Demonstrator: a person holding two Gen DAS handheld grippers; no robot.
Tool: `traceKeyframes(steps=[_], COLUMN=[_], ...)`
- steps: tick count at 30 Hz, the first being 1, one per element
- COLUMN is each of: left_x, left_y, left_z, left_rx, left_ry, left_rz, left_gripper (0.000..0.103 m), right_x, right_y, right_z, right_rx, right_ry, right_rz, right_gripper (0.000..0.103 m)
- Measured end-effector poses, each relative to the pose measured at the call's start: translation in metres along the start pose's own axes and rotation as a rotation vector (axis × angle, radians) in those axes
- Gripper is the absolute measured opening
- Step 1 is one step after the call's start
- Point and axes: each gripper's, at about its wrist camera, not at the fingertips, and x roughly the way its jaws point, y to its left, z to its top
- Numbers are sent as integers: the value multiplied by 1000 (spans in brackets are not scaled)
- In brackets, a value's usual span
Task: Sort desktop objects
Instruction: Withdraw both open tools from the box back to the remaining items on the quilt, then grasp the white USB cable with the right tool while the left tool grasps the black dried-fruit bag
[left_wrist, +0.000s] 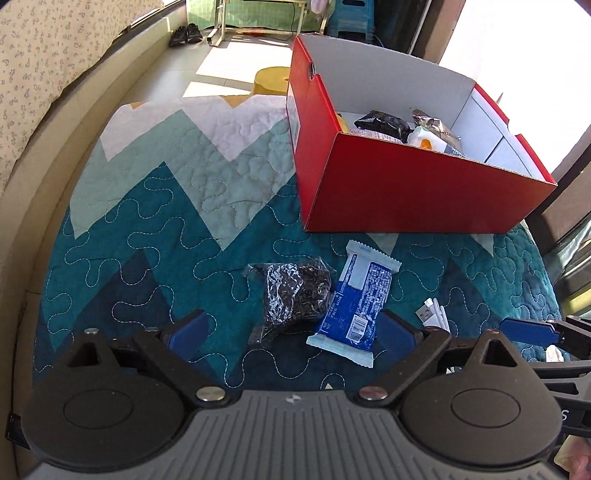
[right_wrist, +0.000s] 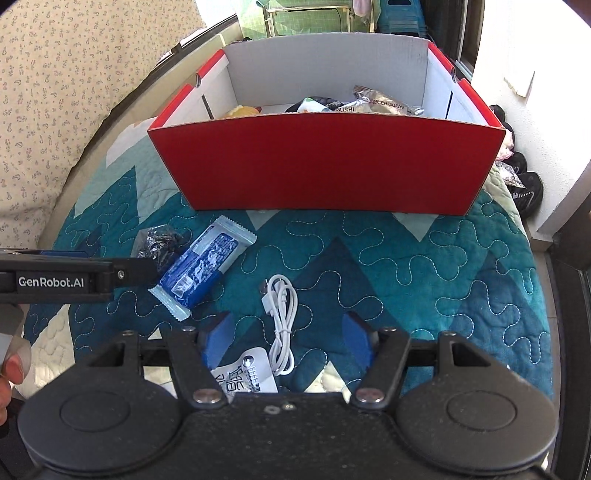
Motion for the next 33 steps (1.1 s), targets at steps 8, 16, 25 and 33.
traceKeyframes(steps=[8, 16, 25, 33], left_x=[22, 33, 40, 39], left_y=[9, 13, 14, 10], left_z=[8, 13, 13, 14], left_rx=[-17, -13, -3, 15], left_ry=[26, 19, 21, 6], left_rz=[7, 14, 11, -15], left_gripper=[97, 97, 92, 61], right_x=[20, 31, 34, 33], right_y=[-1, 0, 9, 8], right_z=[-1, -1, 0, -1], right_rx=[3, -2, -52, -68], right_ry=[41, 67, 71, 51], right_rz=[-5, -34, -92, -126], right_gripper=[63, 60, 52, 36])
